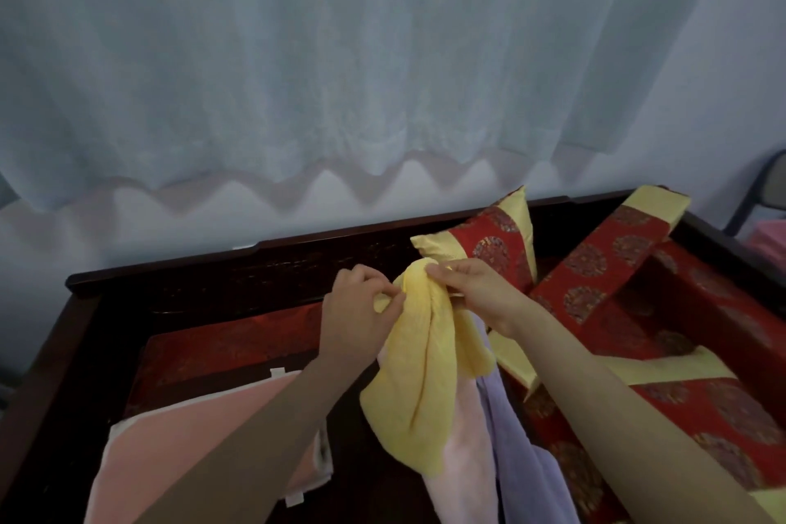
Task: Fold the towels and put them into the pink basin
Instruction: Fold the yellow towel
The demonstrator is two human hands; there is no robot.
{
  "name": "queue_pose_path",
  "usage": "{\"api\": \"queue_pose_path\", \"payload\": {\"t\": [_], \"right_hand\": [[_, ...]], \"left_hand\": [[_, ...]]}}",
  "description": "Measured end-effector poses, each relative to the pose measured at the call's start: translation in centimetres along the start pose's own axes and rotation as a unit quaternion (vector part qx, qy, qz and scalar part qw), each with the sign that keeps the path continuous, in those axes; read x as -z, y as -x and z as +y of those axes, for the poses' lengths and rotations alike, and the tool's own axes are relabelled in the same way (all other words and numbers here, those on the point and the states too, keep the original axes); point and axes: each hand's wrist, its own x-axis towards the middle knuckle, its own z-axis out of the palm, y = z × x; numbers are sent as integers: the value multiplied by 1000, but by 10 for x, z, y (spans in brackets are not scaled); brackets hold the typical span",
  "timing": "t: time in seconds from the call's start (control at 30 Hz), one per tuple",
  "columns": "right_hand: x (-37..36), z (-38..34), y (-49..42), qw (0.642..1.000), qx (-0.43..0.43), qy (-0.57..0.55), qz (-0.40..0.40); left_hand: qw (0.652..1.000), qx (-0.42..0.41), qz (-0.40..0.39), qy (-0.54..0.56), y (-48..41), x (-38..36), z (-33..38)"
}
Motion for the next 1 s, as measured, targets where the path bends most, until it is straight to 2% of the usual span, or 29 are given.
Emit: {"api": "queue_pose_path", "payload": {"t": [0.1, 0.17, 0.23, 0.3, 0.33, 0.37, 0.43, 0.47, 0.53, 0.6, 0.73, 0.83, 0.9, 1.0], "right_hand": [[0, 0, 5, 999, 17, 14, -26], [2, 1, 2, 997, 24, 72, -7], [10, -1, -1, 988, 39, 141, 46], [26, -5, -2, 973, 49, 177, 138], [38, -7, -3, 965, 45, 172, 191], [51, -11, -2, 957, 42, 154, 242], [73, -22, 0, 943, 46, 89, 318], [82, -29, 2, 934, 55, 44, 349], [96, -45, 10, 921, 90, -31, 377], [102, -55, 20, 917, 124, -72, 372], [100, -41, 39, 947, 123, -118, 272], [91, 6, 56, 973, 57, -108, 197], [82, 50, 67, 983, -5, -90, 163], [59, 125, 88, 987, -119, -35, 100]], "left_hand": [[998, 3, -56, -33, -3, -1, 11], [997, 8, -63, -52, -5, -1, 17], [997, 23, -66, -42, -15, 5, 16], [993, 98, -51, 33, -32, 18, 5], [979, 163, -33, 119, -42, 27, -2], [945, 232, -16, 231, -51, 37, -7], [852, 329, 5, 408, -67, 60, -15], [825, 341, 14, 451, -73, 72, -17], [806, 321, 23, 497, -82, 93, -20], [810, 280, 12, 515, -83, 105, -23], [829, 246, -61, 499, -60, 103, -39], [827, 274, -146, 468, -17, 89, -70], [832, 310, -213, 409, 21, 74, -94], [805, 365, -312, 347, 83, 47, -125]]}}
